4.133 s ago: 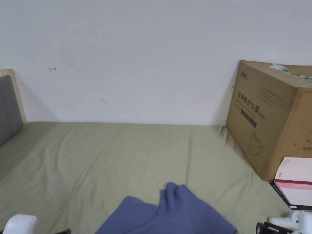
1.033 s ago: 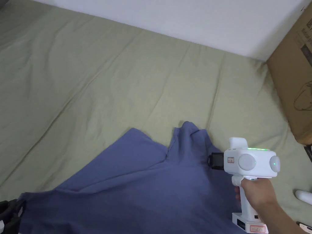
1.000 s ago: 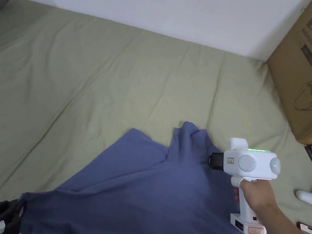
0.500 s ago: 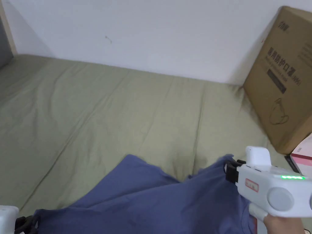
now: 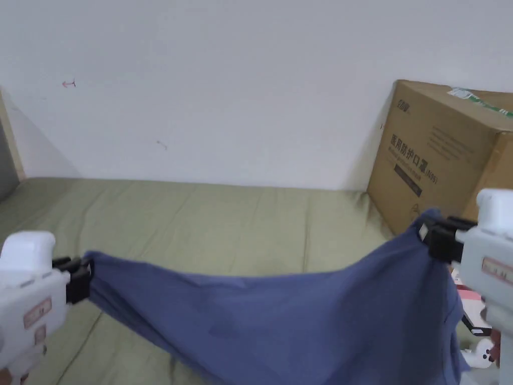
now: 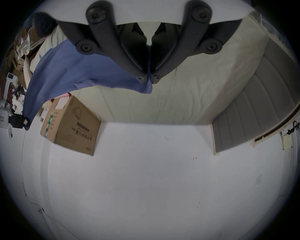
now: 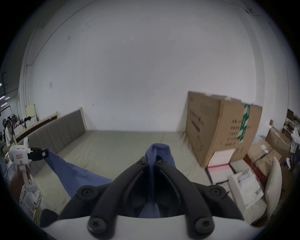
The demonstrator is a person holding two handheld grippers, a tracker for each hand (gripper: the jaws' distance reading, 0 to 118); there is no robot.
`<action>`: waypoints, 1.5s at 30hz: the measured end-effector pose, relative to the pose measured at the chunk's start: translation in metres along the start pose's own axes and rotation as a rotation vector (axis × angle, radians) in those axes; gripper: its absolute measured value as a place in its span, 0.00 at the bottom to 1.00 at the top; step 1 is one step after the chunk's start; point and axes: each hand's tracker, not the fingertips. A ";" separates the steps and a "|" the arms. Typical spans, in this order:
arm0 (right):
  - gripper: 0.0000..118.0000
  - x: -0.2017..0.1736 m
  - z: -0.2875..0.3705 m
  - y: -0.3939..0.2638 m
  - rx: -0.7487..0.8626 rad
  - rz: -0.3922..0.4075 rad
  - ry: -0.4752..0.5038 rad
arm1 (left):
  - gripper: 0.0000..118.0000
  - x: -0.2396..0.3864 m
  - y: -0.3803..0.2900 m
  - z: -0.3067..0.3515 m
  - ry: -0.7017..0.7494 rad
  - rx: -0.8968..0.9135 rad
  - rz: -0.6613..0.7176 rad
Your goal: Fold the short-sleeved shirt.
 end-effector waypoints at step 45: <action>0.04 0.017 -0.066 0.023 0.180 -0.102 -0.083 | 0.02 0.010 0.067 -0.054 0.120 0.133 -0.021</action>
